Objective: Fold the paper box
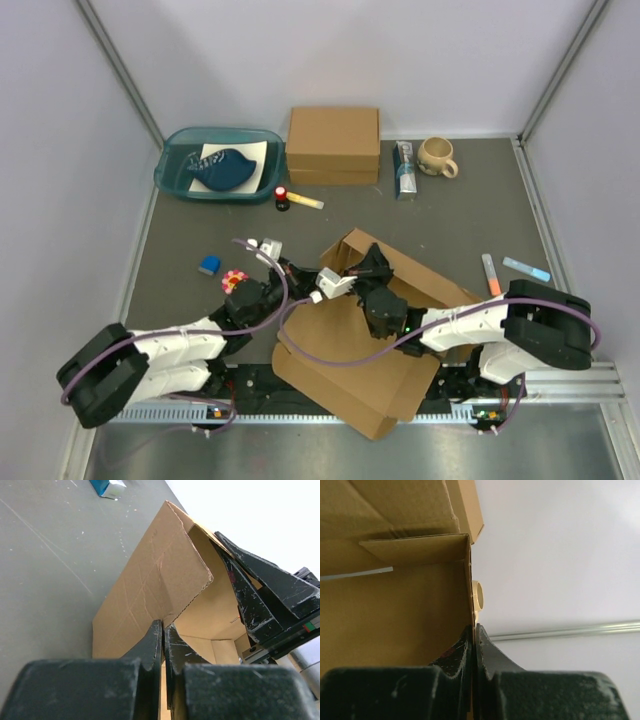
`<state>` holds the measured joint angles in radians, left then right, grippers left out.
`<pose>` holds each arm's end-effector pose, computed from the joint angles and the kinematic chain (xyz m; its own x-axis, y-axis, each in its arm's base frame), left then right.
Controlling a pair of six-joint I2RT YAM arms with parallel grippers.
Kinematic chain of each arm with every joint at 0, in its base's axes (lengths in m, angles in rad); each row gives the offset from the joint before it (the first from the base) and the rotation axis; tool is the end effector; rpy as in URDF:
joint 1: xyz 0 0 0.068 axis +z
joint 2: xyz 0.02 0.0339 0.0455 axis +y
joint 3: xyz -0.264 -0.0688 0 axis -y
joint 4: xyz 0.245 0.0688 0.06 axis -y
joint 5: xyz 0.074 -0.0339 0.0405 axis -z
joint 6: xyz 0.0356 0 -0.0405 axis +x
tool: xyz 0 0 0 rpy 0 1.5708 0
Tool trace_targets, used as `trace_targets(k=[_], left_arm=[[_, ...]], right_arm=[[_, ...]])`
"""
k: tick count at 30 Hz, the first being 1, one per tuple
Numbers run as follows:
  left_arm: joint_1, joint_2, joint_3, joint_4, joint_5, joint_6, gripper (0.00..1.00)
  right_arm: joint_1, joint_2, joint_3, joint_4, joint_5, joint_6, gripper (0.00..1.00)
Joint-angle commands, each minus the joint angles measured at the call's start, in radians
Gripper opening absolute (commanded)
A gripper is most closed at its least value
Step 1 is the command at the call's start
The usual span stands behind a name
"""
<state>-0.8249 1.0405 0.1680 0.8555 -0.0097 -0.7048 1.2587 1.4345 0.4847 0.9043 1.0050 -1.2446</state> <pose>0.1357 -0.1463 0.1903 -0.4804 -0.4348 -0.7617 0.5470 0.5304 -0.6477 0.1110 0.2463 0.2065 0.2335 -0.9300 -0.2837 -0.0937 0.2689 -0.9586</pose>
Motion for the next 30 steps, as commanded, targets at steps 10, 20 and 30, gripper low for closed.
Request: trace_targets(k=[10,20,30], left_arm=[[-0.069,0.227,-0.025,0.189,0.113,-0.032,0.08],[-0.068,-0.029,0.011,-0.206,-0.094,0.140,0.52],[-0.068,-0.197,0.015,-0.348,-0.160,0.214,0.54]], right_arm=[[0.041,0.003,-0.044,0.151,-0.005,-0.038,0.00],[0.041,-0.022,-0.047,0.134,-0.002,-0.039,0.00],[0.042,-0.016,-0.044,0.139,-0.002,-0.038,0.00]])
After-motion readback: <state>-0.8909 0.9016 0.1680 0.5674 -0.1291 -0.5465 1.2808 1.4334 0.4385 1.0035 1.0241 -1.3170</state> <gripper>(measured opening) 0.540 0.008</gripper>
